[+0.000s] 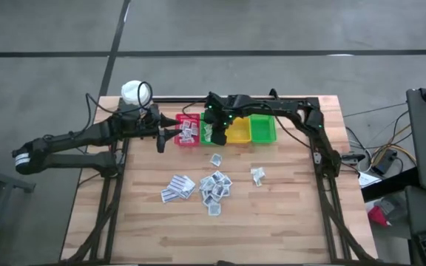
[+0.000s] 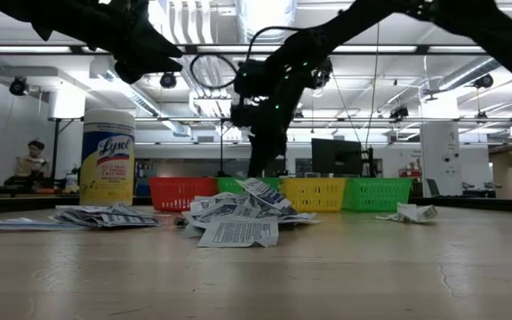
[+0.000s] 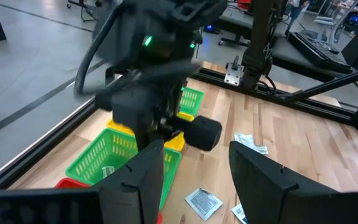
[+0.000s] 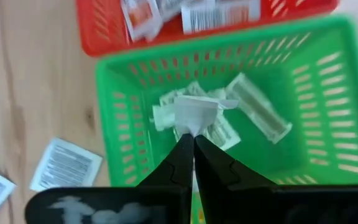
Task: Pick & Place First Aid Supplies
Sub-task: Put the green bandage into the left green bin
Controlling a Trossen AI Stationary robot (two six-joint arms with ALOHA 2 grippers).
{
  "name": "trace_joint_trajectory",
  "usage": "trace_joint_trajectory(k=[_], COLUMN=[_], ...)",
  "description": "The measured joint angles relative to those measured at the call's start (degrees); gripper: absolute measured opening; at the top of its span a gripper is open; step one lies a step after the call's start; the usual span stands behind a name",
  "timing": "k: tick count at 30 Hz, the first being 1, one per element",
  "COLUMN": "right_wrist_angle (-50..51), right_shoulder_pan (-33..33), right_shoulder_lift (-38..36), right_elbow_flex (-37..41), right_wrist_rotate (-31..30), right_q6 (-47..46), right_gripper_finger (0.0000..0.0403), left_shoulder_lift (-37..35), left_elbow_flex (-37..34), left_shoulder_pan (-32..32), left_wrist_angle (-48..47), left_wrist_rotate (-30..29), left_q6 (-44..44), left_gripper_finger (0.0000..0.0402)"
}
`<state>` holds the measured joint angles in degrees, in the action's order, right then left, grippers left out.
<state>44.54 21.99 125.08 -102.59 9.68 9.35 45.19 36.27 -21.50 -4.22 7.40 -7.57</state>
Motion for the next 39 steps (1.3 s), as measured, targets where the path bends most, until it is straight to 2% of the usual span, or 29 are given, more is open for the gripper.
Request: trace_joint_trajectory(k=[6,12,16,21,24,28,39], right_wrist_angle=[8.73,12.5,14.09,14.79,15.67,19.88,35.63], right_shoulder_pan=[0.01,0.03,0.03,0.03,0.03,-0.01,-2.93], right_shoulder_lift=[6.67,9.66,10.66,11.29,11.01,8.82,0.51], right_elbow_flex=[-9.58,-16.25,-18.28,-18.8,-18.8,-18.82,-17.04], right_wrist_rotate=[-0.18,-0.19,-0.23,-0.91,-0.97,-0.99,-0.53], right_q6=[4.02,6.71,7.41,7.93,8.03,7.17,5.72], right_gripper_finger=[0.0009,0.0015,0.0049,0.0112,0.0139,0.0151,0.0133], left_shoulder_lift=[0.0,0.0,0.0,0.0,0.0,0.0,0.0], left_elbow_flex=[0.01,0.0,0.0,0.0,0.0,0.0,0.0], left_shoulder_pan=[0.0,0.0,0.01,0.02,0.0,0.0,0.02], left_wrist_angle=[0.01,-0.03,-0.06,-0.05,-0.01,-0.03,-0.05], left_wrist_rotate=[0.0,0.0,0.01,0.02,0.0,0.02,0.02], left_q6=[0.01,0.02,0.04,0.04,0.07,0.13,0.37], left_gripper_finger=[0.0175,0.0174,0.0174,0.0175,0.0175,0.0175,0.0175])
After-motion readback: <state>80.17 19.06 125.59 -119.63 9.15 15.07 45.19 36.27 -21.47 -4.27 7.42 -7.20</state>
